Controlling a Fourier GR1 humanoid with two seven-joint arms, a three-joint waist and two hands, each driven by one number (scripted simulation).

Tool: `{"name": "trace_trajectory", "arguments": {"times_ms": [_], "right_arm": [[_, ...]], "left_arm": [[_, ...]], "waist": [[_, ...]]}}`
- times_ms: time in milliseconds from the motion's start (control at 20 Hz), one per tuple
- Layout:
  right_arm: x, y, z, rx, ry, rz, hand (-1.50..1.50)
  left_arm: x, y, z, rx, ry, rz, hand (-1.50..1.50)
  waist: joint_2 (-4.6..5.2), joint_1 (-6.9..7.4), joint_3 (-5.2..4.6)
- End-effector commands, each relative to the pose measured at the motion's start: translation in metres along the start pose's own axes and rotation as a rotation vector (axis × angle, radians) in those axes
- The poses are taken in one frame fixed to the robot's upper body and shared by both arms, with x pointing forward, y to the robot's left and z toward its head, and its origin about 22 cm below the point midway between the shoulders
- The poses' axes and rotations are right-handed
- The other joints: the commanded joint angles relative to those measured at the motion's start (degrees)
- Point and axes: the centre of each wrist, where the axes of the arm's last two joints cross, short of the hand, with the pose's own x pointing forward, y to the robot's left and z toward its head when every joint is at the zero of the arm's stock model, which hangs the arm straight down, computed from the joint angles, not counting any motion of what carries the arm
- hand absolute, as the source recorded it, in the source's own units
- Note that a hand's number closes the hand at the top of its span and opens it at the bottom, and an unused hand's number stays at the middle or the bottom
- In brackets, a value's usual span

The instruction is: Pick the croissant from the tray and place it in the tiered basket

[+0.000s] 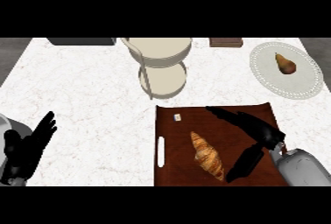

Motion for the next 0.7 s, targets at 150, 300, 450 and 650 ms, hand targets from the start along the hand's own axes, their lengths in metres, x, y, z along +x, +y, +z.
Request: {"name": "trace_trajectory", "arguments": {"times_ms": [150,300,450,650], "right_arm": [[0.028,-0.01,0.006,0.114,0.135,0.07,-1.5],[0.028,-0.019,0.017,0.095,0.196,0.088,-1.5],[0.025,-0.021,0.011,0.086,0.226,0.104,-1.5],[0.01,-0.018,0.02,0.081,0.243,0.069,-1.5]], "left_arm": [[0.02,0.002,-0.004,0.0,-0.029,0.008,0.0],[0.006,-0.001,-0.003,0.01,-0.016,0.014,0.0],[0.012,0.0,-0.013,-0.003,-0.004,-0.001,0.0],[0.011,0.016,0.002,-0.01,0.003,0.001,0.0]], "waist": [[-0.07,-0.14,0.03],[-0.02,-0.32,0.01],[0.04,-0.32,0.02],[-0.01,-0.22,0.03]]}}
